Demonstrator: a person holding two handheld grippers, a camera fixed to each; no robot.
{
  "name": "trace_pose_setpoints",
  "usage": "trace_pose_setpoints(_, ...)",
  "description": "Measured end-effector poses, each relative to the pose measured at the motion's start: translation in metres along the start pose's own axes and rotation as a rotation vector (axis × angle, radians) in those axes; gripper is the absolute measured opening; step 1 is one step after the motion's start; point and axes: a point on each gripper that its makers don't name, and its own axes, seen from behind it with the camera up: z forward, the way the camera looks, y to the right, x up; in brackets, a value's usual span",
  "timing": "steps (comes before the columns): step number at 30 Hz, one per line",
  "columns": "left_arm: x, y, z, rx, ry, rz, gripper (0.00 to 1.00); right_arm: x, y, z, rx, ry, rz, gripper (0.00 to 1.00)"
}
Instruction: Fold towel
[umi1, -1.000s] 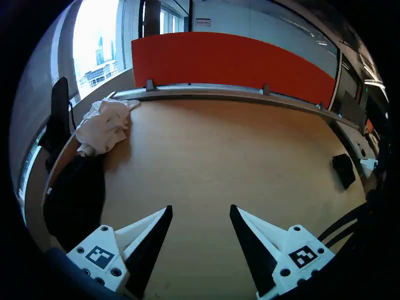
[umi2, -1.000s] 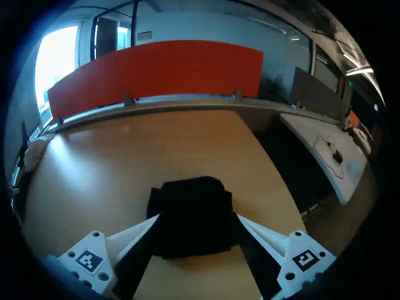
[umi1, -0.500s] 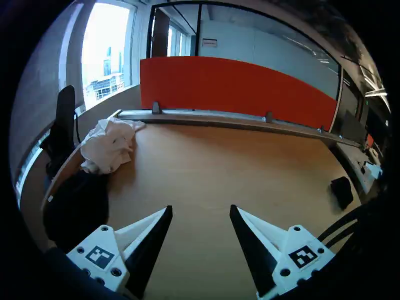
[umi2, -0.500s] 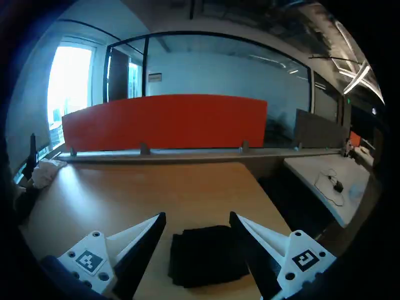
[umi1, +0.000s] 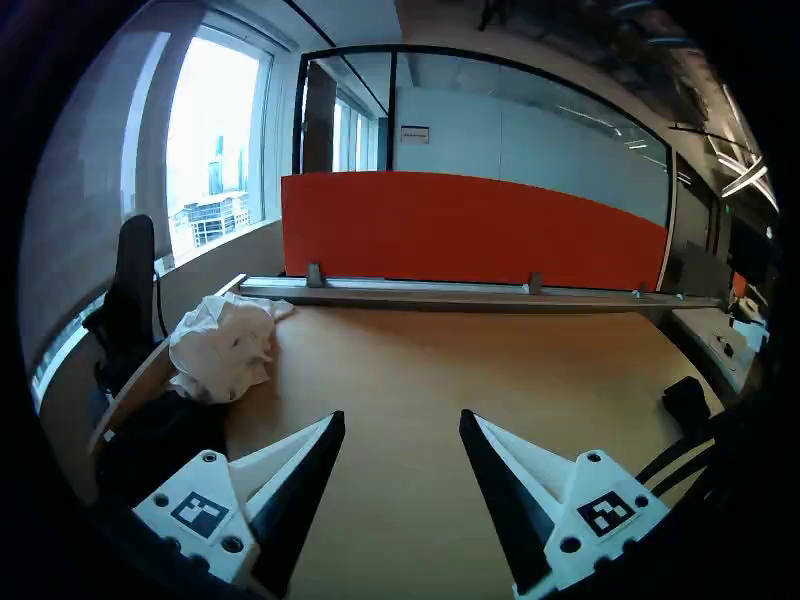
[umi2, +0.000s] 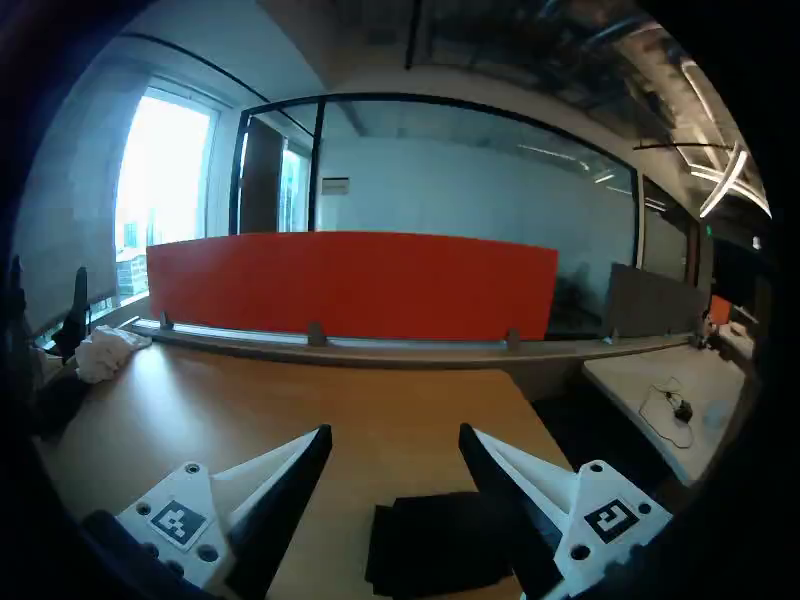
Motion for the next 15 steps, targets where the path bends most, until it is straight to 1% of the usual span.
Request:
trace_pose_setpoints(9,0.028,0.0,0.0,-0.003,0.081,0.013,0.85,0.039,-0.037,0.0,0.017,0.082,-0.001,0.98)
trace_pose_setpoints(15,0.048,0.002,0.0,-0.012,0.133,0.023,0.85,0.057,-0.067,0.0,0.037,0.116,0.003,0.98)
